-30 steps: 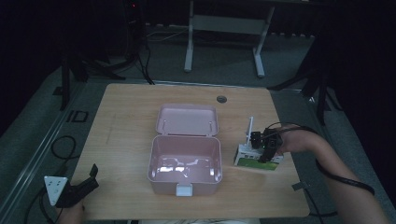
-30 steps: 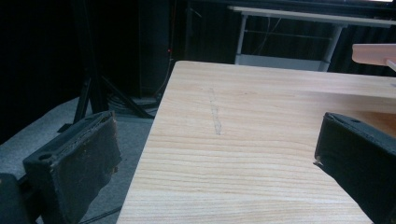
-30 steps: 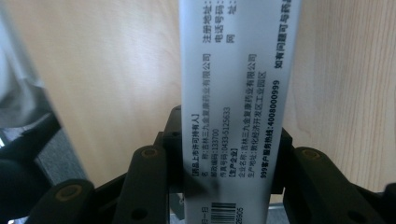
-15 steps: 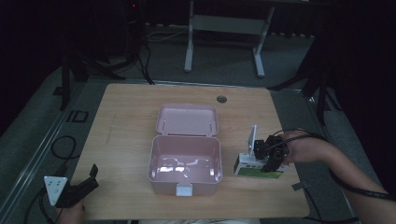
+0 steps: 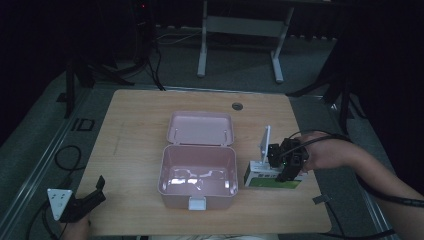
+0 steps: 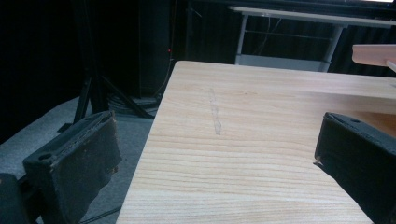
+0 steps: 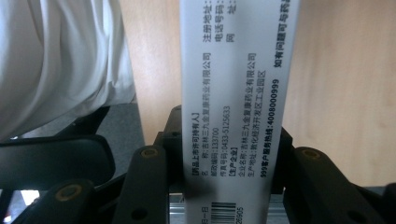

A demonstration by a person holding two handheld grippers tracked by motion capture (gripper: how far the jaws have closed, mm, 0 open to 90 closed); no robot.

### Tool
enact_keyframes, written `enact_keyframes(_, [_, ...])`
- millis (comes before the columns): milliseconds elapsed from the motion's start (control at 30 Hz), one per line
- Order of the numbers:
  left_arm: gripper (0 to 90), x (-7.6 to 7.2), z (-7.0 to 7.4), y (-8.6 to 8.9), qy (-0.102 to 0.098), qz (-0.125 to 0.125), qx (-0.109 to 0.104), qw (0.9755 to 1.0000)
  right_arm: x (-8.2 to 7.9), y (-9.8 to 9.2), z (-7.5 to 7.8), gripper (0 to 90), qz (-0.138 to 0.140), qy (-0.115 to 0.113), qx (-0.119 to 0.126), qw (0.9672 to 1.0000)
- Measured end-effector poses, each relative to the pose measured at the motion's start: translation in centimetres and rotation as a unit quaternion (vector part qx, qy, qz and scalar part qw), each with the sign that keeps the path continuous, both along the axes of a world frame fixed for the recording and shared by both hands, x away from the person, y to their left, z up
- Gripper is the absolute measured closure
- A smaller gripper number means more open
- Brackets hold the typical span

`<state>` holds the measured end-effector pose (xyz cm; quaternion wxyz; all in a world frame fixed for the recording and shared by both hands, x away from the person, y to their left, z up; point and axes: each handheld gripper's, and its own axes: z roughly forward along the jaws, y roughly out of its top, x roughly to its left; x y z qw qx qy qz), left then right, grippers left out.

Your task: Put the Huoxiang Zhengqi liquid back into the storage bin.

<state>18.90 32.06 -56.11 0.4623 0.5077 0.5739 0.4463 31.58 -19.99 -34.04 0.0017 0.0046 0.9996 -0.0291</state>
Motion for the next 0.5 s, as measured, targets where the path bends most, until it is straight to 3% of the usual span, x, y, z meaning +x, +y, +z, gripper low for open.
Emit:
enact_keyframes(200, [0.2, 0.0, 0.0, 0.0, 0.001, -0.001, 0.000, 1.0000, -0.3, 2.5, 2.7, 62.9, 0.012, -0.018, 0.007, 0.9997])
enact_keyframes(500, [0.2, 0.0, 0.0, 0.1, 0.000, -0.002, -0.001, 1.0000, -0.5, 6.4, 3.6, 62.9, 0.027, -0.021, 0.017, 0.9993])
